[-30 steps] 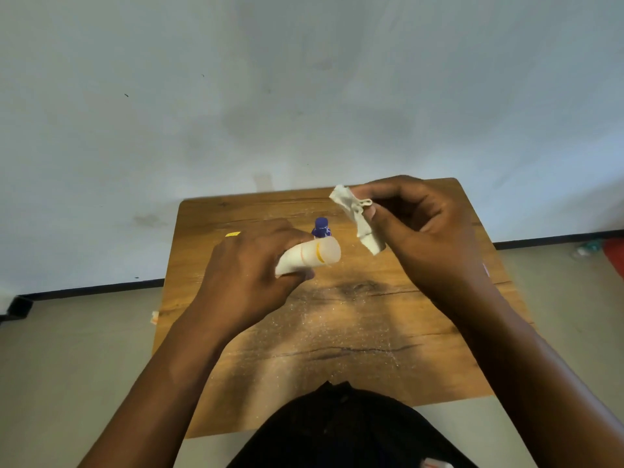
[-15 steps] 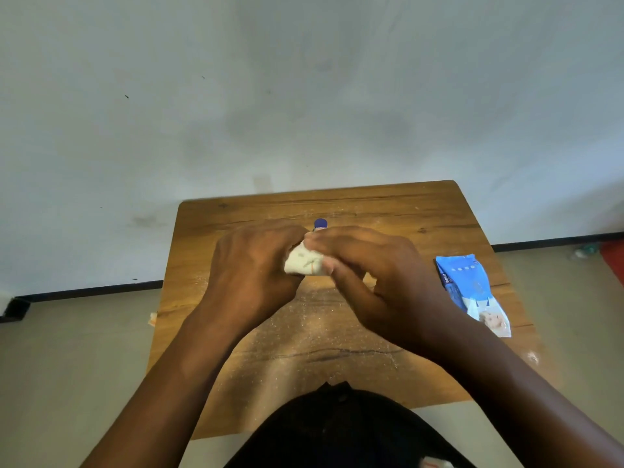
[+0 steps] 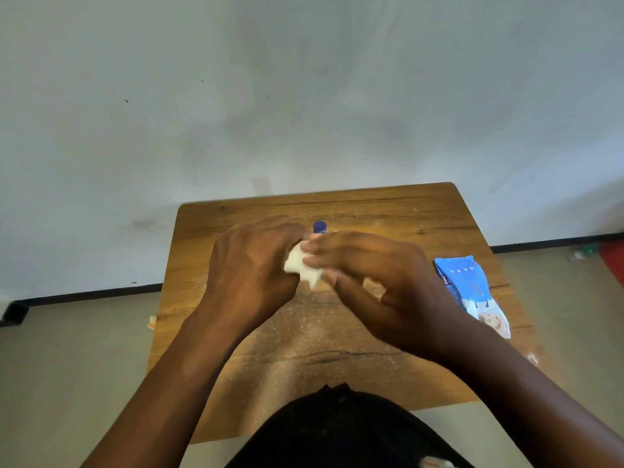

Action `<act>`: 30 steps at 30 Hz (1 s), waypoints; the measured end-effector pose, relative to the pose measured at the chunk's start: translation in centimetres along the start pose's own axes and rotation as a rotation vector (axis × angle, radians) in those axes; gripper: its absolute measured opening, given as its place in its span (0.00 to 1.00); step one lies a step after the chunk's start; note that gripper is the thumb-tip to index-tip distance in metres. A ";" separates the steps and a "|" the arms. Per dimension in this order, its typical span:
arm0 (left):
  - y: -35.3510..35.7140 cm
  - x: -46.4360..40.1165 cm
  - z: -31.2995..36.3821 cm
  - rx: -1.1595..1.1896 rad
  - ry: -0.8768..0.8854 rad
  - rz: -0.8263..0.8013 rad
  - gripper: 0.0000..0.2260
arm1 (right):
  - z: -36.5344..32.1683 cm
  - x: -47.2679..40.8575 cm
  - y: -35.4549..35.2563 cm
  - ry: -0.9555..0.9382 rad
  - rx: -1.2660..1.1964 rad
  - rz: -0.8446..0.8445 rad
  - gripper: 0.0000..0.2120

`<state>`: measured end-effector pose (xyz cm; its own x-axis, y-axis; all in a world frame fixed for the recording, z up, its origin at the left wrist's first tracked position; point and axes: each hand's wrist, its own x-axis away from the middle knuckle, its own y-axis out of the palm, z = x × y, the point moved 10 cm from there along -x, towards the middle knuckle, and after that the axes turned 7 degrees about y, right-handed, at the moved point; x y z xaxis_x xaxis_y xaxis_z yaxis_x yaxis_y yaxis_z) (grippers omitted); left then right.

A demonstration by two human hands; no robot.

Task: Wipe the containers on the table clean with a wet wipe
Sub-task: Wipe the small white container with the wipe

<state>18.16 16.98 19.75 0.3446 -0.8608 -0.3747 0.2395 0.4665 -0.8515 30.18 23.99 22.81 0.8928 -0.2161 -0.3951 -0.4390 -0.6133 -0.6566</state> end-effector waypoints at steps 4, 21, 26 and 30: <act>-0.4 -0.1 0.4 -0.011 0.009 0.043 0.06 | 2.0 -0.3 -0.9 0.161 -0.091 0.078 0.14; -1.1 0.4 1.0 0.386 -0.020 0.152 0.11 | 1.9 0.5 -2.2 0.122 -0.310 0.154 0.14; -1.4 0.0 1.1 0.397 -0.028 0.156 0.20 | 2.9 0.8 -2.5 0.239 -0.335 0.278 0.14; -0.9 0.1 0.7 0.480 -0.080 0.156 0.13 | -1.0 1.4 -2.6 0.071 -0.049 0.373 0.15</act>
<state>18.65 16.58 20.79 0.4730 -0.7641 -0.4386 0.5633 0.6450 -0.5164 32.63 24.54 24.60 0.6782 -0.4820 -0.5547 -0.7313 -0.5178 -0.4440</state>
